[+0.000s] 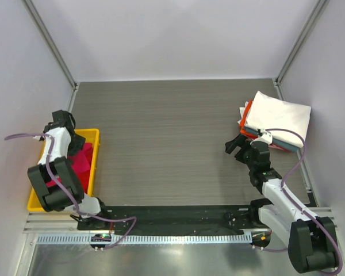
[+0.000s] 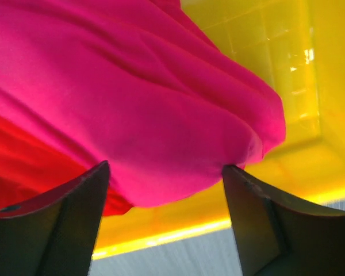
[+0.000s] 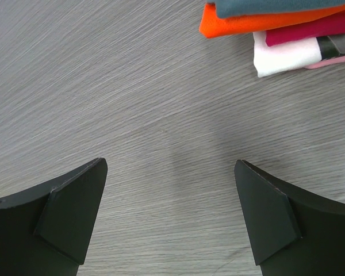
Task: Fold and stack the t-shirts
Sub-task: Grab the tshirt from the pile, then move the tshirt to the center of the board
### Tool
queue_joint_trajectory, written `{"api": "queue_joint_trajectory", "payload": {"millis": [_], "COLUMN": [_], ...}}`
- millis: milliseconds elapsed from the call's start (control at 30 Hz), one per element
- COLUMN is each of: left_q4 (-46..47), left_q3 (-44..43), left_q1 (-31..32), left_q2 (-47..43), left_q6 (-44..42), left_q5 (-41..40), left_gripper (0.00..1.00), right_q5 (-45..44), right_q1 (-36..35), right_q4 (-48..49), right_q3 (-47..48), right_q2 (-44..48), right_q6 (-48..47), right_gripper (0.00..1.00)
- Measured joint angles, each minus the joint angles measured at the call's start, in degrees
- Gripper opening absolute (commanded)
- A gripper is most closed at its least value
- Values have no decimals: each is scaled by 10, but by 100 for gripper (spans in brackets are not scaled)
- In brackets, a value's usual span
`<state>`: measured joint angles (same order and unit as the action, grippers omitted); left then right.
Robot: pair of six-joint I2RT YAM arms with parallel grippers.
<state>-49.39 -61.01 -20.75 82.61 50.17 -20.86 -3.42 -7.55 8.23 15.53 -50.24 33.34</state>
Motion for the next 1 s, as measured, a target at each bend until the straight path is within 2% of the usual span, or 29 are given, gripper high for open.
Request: {"api": "queue_joint_trajectory", "payload": {"millis": [33,133,167,200,333,467,633,733,867,933,1000], "left_q4": [9,30,31,31,24,-5,-62,-71,-40,-16,2], "left_q3": [0,0,0,0,0,-19,-134,-189,-177,-159,-159], "left_q1": [-5,-11,-11,-11,-7,-3,-3,-3,7,41,115], "left_q2": [18,59,65,65,22,-97,-216,-271,-344,-360,-348], "left_q6": [7,25,30,35,32,9,-23,-19,58,104,139], "left_q5": [9,26,31,32,35,40,51,100,234,274,284], "left_gripper": [71,33,9,0,0,0,0,0,1,0,0], "right_q5": [1,2,2,3,6,6,6,7,8,8,8], "right_q1": [0,0,0,0,0,0,0,0,0,0,0], "right_q4": [0,2,2,3,3,6,7,7,7,7,8], "right_q3": [0,0,0,0,0,0,0,0,0,0,0], "right_q2": [0,0,0,0,0,-5,-12,-13,-13,-13,-13], "right_q6": [0,0,0,0,0,0,0,0,0,0,0], "right_gripper": [98,98,98,98,98,98,98,98,98,97,97]}}
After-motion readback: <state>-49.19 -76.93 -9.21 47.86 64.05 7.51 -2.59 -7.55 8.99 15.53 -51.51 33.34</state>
